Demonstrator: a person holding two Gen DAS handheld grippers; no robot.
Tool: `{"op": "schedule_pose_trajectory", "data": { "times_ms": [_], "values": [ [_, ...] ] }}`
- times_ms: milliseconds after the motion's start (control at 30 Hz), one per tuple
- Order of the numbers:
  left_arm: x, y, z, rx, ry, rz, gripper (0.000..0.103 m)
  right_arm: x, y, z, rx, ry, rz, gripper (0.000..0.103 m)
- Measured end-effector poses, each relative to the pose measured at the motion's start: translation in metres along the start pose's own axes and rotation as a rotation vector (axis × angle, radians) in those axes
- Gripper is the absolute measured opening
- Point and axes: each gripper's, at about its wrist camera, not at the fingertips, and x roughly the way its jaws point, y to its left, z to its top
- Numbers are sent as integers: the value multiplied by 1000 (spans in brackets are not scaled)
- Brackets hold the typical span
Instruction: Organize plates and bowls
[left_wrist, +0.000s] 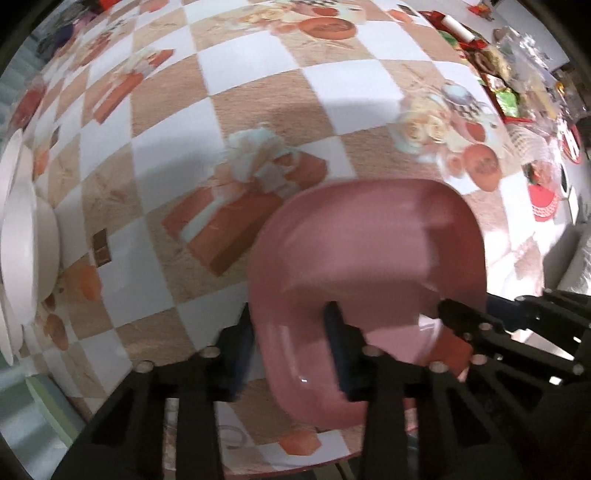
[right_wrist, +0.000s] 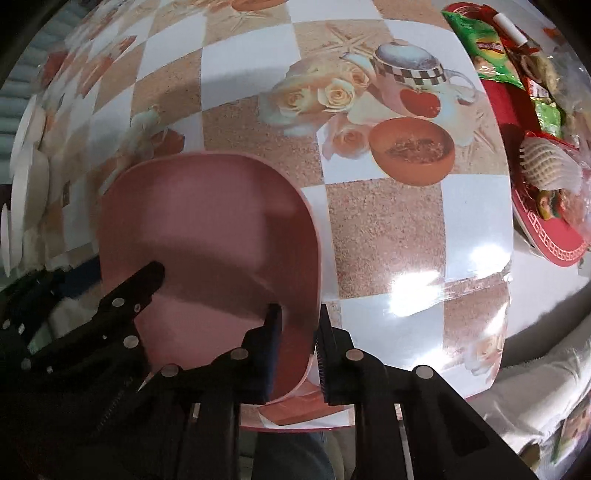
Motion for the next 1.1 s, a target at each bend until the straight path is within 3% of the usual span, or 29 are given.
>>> {"op": "schedule_pose_trajectory", "data": {
  "times_ms": [133, 400, 933, 1100],
  "values": [
    [-1, 1, 1, -9, -8, -20, 38, 1, -2, 1, 17, 12, 12, 19],
    [4, 34, -28, -22, -17, -6, 38, 12, 20, -7, -18, 25, -19, 19],
    [11, 174, -97, -236, 11, 24, 38, 34, 164, -34, -222, 56, 0, 19],
    [14, 199, -103, -261, 13, 24, 38, 37, 195, -43, -259, 50, -16, 19]
  ]
}}
